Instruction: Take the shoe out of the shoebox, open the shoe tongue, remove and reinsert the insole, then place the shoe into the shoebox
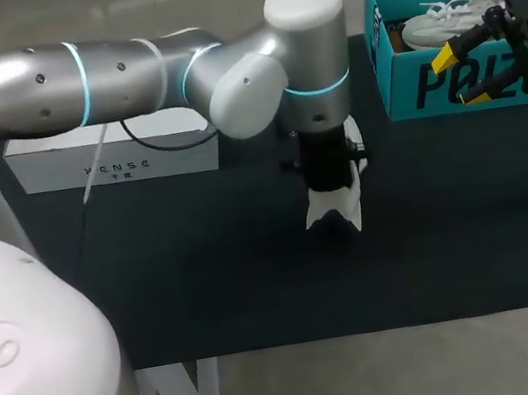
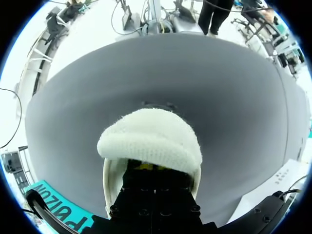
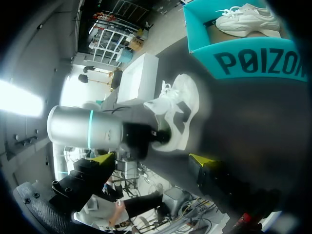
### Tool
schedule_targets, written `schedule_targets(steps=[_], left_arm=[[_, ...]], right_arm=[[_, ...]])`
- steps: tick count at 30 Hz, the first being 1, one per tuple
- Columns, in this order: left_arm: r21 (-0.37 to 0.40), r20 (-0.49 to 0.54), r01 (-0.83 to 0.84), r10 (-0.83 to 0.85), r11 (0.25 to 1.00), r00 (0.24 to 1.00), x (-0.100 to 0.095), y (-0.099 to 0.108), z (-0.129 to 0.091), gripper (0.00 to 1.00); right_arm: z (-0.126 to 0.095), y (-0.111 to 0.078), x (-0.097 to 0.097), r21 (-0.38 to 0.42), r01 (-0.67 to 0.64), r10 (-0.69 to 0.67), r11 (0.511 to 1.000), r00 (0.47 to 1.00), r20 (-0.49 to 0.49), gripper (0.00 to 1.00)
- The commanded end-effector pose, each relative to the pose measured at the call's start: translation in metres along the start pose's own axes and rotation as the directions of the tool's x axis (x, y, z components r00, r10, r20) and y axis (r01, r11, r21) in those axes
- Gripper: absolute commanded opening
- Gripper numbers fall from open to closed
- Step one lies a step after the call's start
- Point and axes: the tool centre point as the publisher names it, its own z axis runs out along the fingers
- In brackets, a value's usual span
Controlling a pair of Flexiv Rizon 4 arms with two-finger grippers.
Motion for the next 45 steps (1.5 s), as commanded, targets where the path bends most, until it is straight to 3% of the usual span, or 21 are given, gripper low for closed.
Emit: schedule_targets(steps=[1,14,17,20,22,24,35,45], left_arm=[[-0.024,0.008,-0.009,0.009,1.000,1.000,0.006,0.008,-0.016,0.00],[-0.082,0.032,-0.012,0.015,0.997,0.999,0.000,0.062,-0.032,0.00],[-0.090,0.035,-0.011,0.014,0.996,0.999,-0.001,0.068,-0.035,0.35],[-0.091,0.036,-0.004,0.007,0.996,0.999,-0.001,0.070,-0.036,0.49],[-0.089,0.037,-0.006,0.010,0.996,0.999,-0.003,0.069,-0.038,0.85],[-0.084,0.038,-0.013,0.016,0.996,0.999,-0.005,0.066,-0.040,0.99],[-0.076,0.016,-0.061,0.062,0.995,0.998,-0.006,0.056,-0.054,1.00],[-0.097,-0.001,-0.073,0.073,0.993,0.997,-0.005,0.064,-0.061,1.00]], right_arm=[[0.001,0.001,0.000,0.003,-0.001,0.001,1.000,1.000,0.003,1.00],[0.001,0.001,0.000,0.003,-0.001,0.001,1.000,1.000,0.003,1.00],[0.001,0.001,0.000,0.003,-0.001,0.001,1.000,1.000,0.003,1.00],[0.001,0.001,0.000,0.003,-0.001,0.001,1.000,1.000,0.003,1.00],[0.001,0.001,0.000,0.003,-0.001,0.001,1.000,1.000,0.003,1.00],[0.001,0.001,0.000,0.003,-0.001,0.001,1.000,1.000,0.003,1.00],[0.001,0.001,0.000,0.003,-0.001,0.001,1.000,1.000,0.003,1.00],[0.001,0.001,0.000,0.003,-0.001,0.001,1.000,1.000,0.003,1.00]])
